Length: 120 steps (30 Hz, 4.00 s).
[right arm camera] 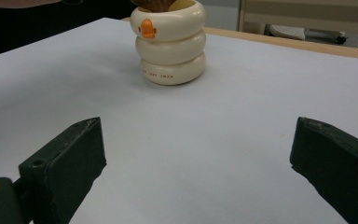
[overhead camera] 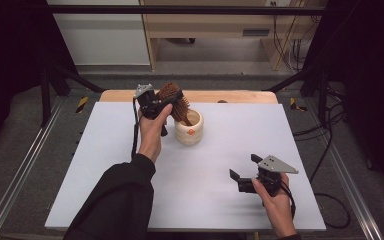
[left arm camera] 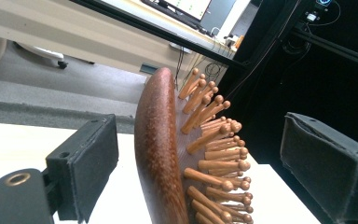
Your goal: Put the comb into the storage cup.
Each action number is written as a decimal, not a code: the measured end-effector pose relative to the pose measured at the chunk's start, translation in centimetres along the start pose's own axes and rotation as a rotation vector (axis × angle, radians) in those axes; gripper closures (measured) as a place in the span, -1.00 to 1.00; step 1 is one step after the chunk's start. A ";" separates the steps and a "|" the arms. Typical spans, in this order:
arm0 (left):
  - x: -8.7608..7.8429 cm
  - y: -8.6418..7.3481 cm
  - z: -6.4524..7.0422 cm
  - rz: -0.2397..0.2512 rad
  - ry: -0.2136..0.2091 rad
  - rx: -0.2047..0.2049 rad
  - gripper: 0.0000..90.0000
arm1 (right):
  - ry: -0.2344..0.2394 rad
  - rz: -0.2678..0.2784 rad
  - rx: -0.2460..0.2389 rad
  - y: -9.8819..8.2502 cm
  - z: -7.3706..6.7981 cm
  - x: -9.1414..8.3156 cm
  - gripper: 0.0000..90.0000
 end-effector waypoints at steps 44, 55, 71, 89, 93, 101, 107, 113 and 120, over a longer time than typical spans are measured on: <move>-0.8 -0.1 -0.3 0.012 0.007 0.045 -0.92 | 0.004 -0.007 -0.012 0.0 -0.1 0.1 -0.92; -1.3 -0.1 -0.3 0.014 -0.001 0.055 -0.91 | 0.005 -0.009 -0.016 0.0 -0.2 0.2 -0.92; -2.3 0.2 0.0 0.036 -0.036 0.047 -0.92 | 0.010 -0.012 -0.017 0.0 -0.3 0.3 -0.92; -5.4 1.3 0.5 0.052 -0.056 0.074 -0.92 | 0.016 -0.022 -0.036 0.1 -1.0 0.8 -0.92; -6.2 1.5 0.7 0.041 -0.042 0.110 -0.92 | 0.015 -0.024 -0.036 0.1 -1.1 0.8 -0.92; -7.4 1.8 1.3 0.032 -0.038 0.141 -0.92 | 0.018 -0.021 -0.039 0.1 -1.1 0.8 -0.92; -8.0 1.8 1.9 0.024 -0.046 0.172 -0.92 | 0.017 -0.022 -0.040 0.2 -1.1 0.8 -0.92; -8.5 1.7 2.3 0.010 -0.048 0.200 -0.92 | 0.017 -0.021 -0.042 0.2 -1.1 0.7 -0.92; -9.5 1.6 2.5 -0.002 -0.049 0.225 -0.92 | 0.020 -0.022 -0.049 0.1 -1.2 0.7 -0.92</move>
Point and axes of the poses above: each handheld gripper's, and its own axes: x roughly forward along the jaws, y roughly out of its top, z roughly to its right, the point moved 2 cm from there along x, roughly forward along the jaws, and after that the axes turned 13 degrees about -x, right-handed, at the moved point
